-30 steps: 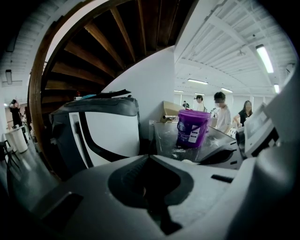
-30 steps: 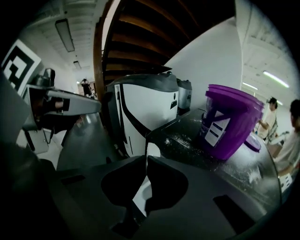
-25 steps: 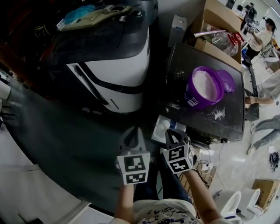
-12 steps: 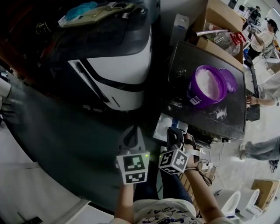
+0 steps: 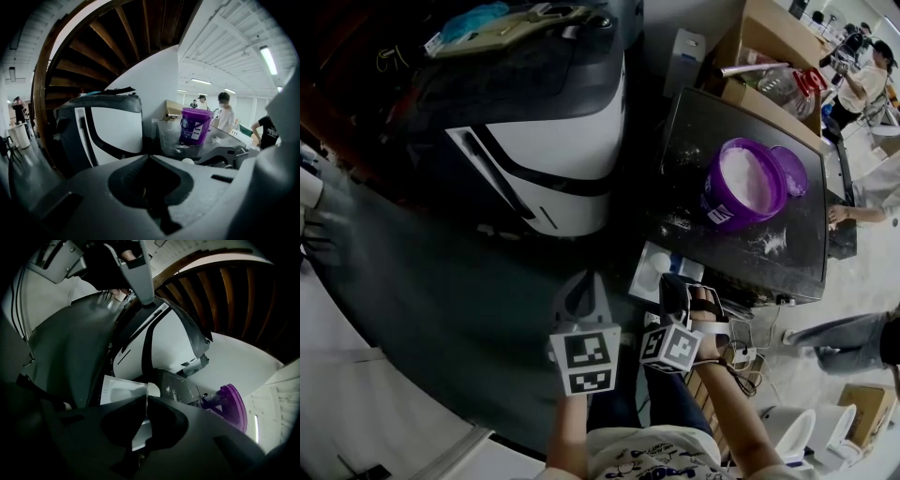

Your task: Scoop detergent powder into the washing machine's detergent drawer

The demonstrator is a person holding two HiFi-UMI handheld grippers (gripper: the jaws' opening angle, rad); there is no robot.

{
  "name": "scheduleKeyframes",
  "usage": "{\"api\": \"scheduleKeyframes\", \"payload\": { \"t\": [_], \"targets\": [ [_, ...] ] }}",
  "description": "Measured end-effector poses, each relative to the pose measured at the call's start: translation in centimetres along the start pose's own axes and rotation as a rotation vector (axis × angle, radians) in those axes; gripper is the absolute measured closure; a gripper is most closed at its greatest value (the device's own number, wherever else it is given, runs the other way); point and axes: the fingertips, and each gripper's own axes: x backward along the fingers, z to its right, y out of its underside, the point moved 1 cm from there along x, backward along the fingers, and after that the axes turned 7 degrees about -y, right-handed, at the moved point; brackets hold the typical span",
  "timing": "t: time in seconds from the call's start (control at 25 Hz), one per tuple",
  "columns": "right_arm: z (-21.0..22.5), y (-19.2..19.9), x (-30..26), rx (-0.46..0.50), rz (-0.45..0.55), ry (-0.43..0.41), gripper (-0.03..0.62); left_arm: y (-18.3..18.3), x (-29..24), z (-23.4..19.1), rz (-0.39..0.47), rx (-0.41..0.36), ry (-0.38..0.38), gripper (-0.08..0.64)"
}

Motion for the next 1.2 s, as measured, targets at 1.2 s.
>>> {"api": "scheduleKeyframes", "payload": {
  "t": [1.2],
  "targets": [
    [12.0,-1.5,9.5,-0.836,0.405,0.135,0.572,-8.3,0.9,1.3,0.163,-0.039,0.040,0.557]
  ]
}}
